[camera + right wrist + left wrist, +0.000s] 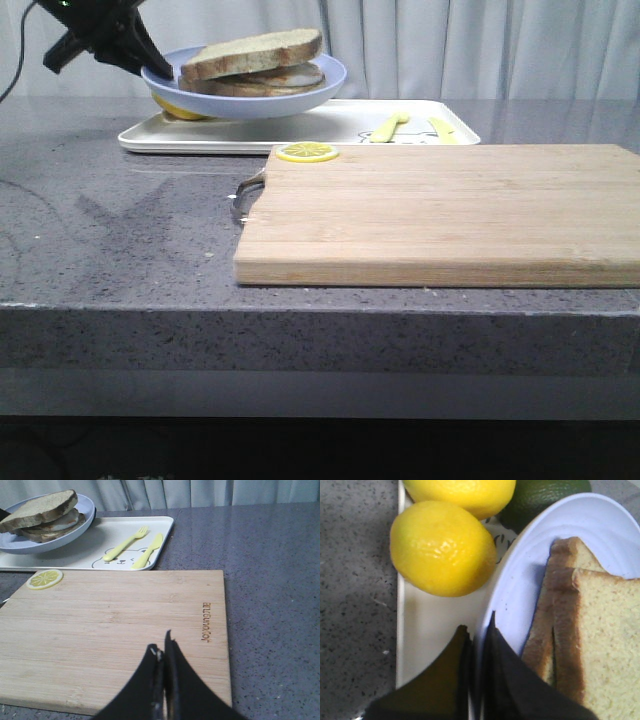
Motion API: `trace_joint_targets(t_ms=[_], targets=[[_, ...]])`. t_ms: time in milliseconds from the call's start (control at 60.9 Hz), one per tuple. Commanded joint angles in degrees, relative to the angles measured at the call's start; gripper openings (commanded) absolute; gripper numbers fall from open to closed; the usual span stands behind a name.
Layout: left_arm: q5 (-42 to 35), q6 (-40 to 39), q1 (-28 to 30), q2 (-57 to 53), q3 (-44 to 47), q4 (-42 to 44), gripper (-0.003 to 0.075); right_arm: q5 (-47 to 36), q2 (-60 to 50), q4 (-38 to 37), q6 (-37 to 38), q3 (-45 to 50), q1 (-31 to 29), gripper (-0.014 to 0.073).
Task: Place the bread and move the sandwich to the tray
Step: 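Lift the blue plate with the left gripper and lower it onto the tray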
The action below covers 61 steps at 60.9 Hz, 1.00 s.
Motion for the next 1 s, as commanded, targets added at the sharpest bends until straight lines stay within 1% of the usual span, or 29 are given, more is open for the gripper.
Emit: trace_joint_targets(t_ms=[0,328,608,837,919,985], targets=[[-1.2,-0.81,-0.66,-2.81,-2.92,-5.03,-0.002,-4.73,0.42,0.19,-0.34,-1.46,0.18,-0.006],[-1.77,2.49,-2.53,0.98,-2.92,-6.09,-0.002,-4.56,0.42,0.19,-0.34,-1.46,0.18,-0.006],[-5.55,3.42,-3.14,1.86,-2.92,-6.92,-0.002,-4.56,0.42,0.29,-0.34,-1.46,0.18,-0.006],[-7.09,6.67,-3.78,1.86,-2.92,-6.92,-0.0018,-4.56,0.42,0.43,-0.34,-1.46,0.18,-0.006],[-7.71,7.4,-4.01,1.86,-2.92,-6.92,0.0005,-4.56,0.42,0.43,-0.34,-1.46,0.18,-0.006],[-8.27,7.8,-4.14,1.86,-2.92,-6.92,0.0062,-4.56,0.42,0.43,-0.34,-1.46,0.18,-0.006]])
